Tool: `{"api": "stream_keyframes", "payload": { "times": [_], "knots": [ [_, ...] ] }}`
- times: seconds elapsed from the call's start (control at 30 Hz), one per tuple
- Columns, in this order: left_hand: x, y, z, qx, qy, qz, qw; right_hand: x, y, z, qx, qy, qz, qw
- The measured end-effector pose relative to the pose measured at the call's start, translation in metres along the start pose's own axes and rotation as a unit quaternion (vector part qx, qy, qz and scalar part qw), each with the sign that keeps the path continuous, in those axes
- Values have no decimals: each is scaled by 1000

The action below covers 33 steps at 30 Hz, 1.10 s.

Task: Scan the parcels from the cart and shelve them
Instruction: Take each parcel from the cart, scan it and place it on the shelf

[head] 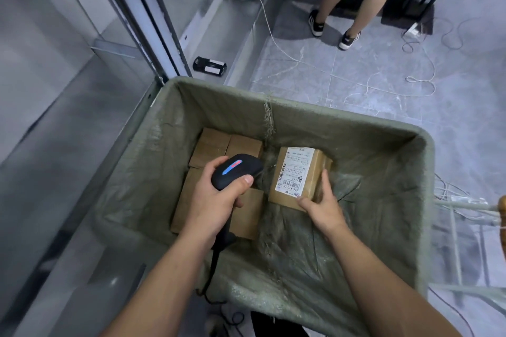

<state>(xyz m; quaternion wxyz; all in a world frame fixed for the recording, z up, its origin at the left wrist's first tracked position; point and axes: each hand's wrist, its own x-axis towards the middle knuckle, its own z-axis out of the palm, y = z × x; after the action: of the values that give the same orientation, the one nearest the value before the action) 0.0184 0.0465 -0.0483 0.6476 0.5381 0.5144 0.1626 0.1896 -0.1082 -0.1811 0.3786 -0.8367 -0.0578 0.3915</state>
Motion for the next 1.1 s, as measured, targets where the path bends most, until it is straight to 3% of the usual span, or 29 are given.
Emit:
{"api": "stream_keyframes", "payload": {
  "times": [0.23,0.7,1.1],
  "knots": [
    [-46,5,-24,-26,-20,44,998,-39,-23,2,71,-14,-109,991],
    [-158,7,-117,-57,-31,151,986,-160,-83,29,72,10,-307,949],
    [-223,-14,-164,-67,-31,177,981,-216,-90,32,47,25,-371,927]
  ]
}}
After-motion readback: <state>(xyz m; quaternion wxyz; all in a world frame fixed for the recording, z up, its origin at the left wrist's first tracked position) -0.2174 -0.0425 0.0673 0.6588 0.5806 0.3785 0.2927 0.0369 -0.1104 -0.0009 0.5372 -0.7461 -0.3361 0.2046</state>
